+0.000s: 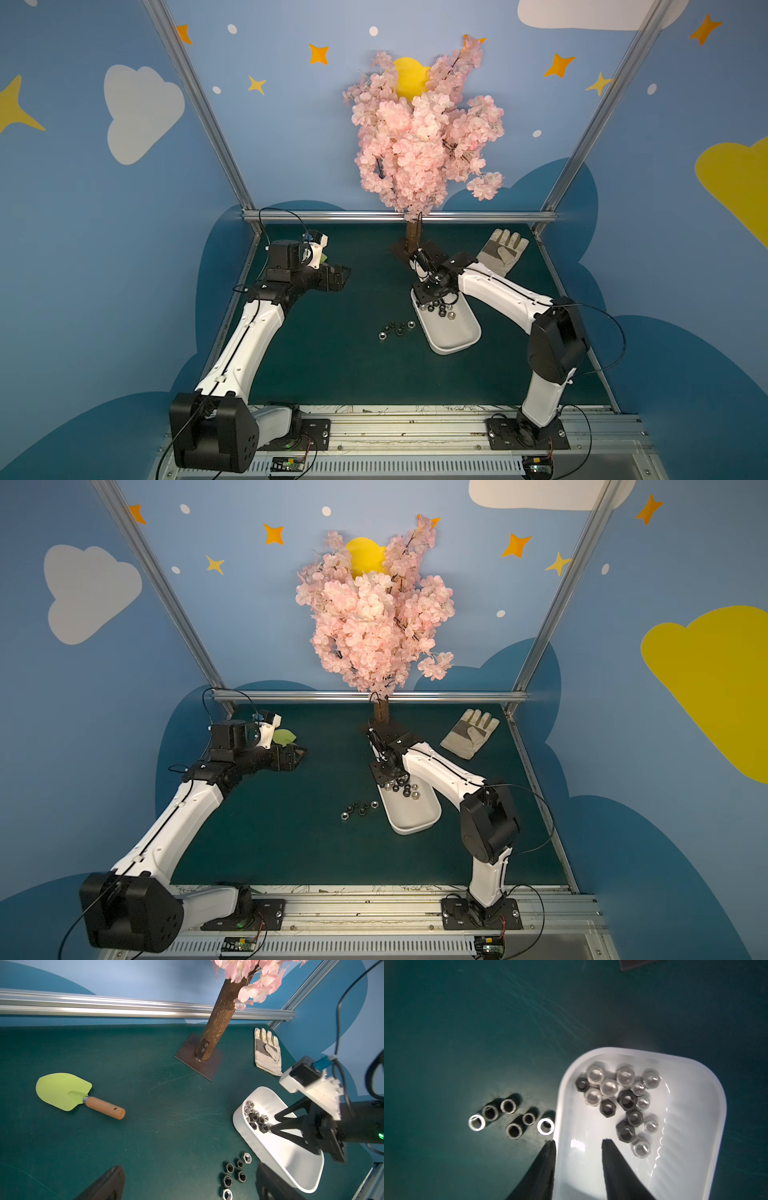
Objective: Put the nuts on the desktop into the storage box
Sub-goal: Place the nut in the storage box, then pick up the nut from the center of the board.
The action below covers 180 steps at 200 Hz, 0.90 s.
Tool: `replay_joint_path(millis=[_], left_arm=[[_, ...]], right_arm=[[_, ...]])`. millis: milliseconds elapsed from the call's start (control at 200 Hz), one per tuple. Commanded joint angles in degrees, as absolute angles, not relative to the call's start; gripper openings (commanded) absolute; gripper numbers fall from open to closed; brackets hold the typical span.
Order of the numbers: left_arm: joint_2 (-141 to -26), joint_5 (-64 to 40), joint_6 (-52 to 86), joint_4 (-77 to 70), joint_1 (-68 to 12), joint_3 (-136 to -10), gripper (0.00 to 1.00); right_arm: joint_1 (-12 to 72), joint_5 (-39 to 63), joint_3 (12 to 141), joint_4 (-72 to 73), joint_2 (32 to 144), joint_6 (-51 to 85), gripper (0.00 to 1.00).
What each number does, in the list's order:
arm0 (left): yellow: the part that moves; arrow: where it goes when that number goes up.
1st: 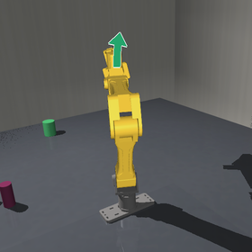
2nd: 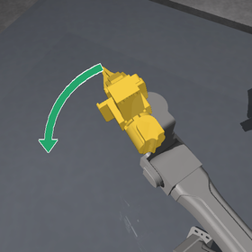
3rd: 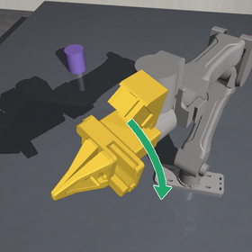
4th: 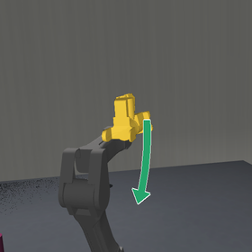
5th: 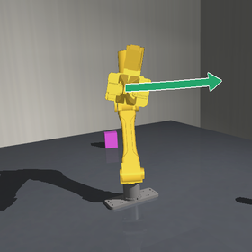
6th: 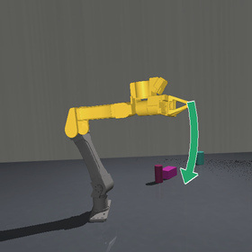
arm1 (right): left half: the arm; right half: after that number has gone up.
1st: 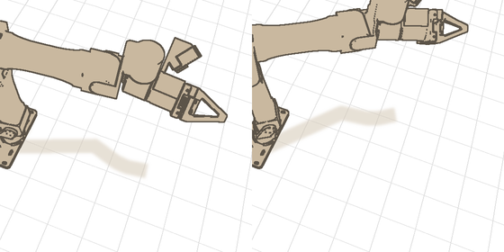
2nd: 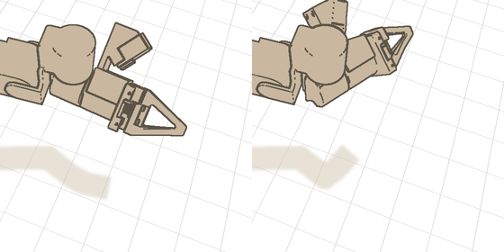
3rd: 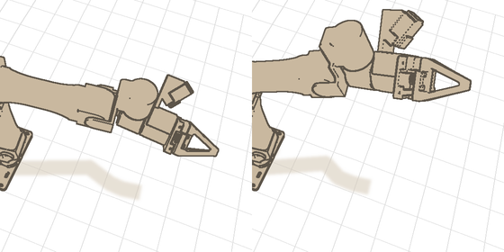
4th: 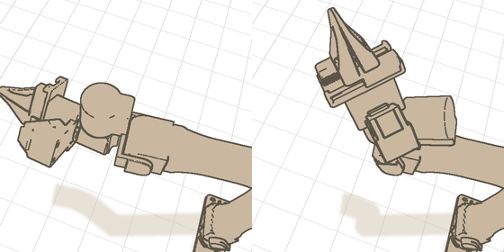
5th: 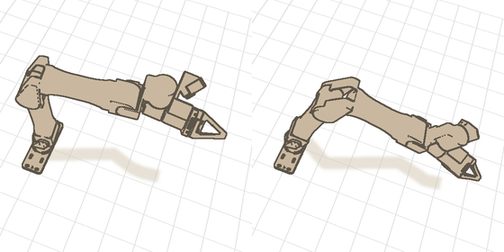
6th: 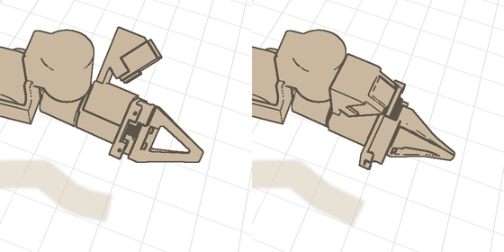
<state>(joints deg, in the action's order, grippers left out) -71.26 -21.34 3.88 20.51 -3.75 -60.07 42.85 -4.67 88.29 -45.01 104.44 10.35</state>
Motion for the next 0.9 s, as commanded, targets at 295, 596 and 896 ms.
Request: replay_joint_path(millis=[295, 596, 896], left_arm=[[-70.1, -20.8, 3.8, 20.1, -3.4, -59.6, 1.00], [-69.7, -20.3, 3.6, 20.3, -3.4, -59.6, 1.00], [-69.4, -20.4, 3.6, 20.2, -3.4, -59.6, 1.00]], right_arm=[[53.7, 5.7, 87.3, -42.4, 108.3, 5.6, 0.50], [57.0, 10.6, 91.7, -46.7, 116.2, 6.9, 0.53], [57.6, 8.8, 93.2, -48.3, 120.9, 8.5, 0.53]])
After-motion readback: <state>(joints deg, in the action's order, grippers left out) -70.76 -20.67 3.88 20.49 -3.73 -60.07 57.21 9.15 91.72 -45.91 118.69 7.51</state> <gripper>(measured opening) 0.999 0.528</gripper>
